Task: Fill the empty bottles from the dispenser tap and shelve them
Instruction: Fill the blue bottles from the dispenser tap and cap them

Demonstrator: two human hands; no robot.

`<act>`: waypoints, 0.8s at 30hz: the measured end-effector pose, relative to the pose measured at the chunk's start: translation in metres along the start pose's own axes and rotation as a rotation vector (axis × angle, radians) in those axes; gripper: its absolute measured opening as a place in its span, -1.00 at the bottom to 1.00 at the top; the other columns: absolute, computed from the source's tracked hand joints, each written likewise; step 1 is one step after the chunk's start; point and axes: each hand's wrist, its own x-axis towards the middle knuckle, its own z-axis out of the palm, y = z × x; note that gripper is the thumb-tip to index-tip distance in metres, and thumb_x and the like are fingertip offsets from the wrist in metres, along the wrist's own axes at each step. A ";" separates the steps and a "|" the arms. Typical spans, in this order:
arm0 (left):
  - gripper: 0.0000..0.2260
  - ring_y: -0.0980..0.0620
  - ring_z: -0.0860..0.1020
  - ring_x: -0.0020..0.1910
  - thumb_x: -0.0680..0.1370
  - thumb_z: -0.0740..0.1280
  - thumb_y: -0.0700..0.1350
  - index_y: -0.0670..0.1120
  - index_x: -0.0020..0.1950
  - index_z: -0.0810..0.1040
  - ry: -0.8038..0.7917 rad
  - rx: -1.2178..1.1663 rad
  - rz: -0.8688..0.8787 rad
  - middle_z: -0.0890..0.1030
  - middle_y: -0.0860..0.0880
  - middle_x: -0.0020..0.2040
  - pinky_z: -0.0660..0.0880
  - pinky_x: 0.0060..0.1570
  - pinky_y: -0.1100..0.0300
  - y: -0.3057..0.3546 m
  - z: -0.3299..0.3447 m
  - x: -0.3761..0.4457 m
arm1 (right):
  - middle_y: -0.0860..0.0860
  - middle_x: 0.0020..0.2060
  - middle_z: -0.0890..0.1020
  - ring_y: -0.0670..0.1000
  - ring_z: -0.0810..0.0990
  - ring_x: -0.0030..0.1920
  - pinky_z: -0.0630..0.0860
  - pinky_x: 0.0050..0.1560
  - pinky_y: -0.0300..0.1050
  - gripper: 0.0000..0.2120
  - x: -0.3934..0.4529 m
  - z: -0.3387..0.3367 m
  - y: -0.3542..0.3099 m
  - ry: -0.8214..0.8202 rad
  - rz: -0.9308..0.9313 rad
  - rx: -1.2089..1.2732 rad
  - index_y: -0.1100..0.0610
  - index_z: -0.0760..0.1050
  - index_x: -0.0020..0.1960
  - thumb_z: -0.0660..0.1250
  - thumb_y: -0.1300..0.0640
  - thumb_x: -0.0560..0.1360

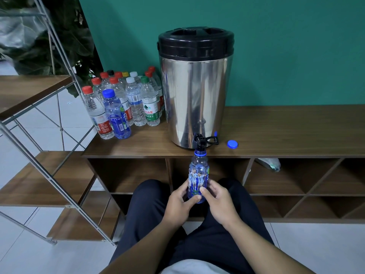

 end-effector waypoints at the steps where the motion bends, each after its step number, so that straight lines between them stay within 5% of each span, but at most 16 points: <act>1: -0.51 -0.01 0.66 0.44 0.69 0.47 -0.30 0.00 0.60 0.56 0.000 0.001 0.001 0.72 0.03 0.42 0.55 0.53 -0.14 0.000 0.000 0.000 | -0.03 0.27 0.76 0.02 0.72 0.32 0.65 0.37 0.19 -0.69 0.000 0.000 0.000 -0.002 0.000 0.000 0.05 0.63 0.43 0.36 0.27 0.73; 24: -0.51 -0.02 0.67 0.43 0.69 0.48 -0.29 -0.01 0.60 0.56 0.004 0.004 -0.009 0.73 0.02 0.40 0.55 0.52 -0.19 -0.002 0.000 0.000 | -0.05 0.24 0.77 0.00 0.73 0.30 0.64 0.37 0.15 -0.69 -0.003 0.000 -0.006 -0.004 -0.023 -0.013 0.03 0.65 0.38 0.35 0.30 0.73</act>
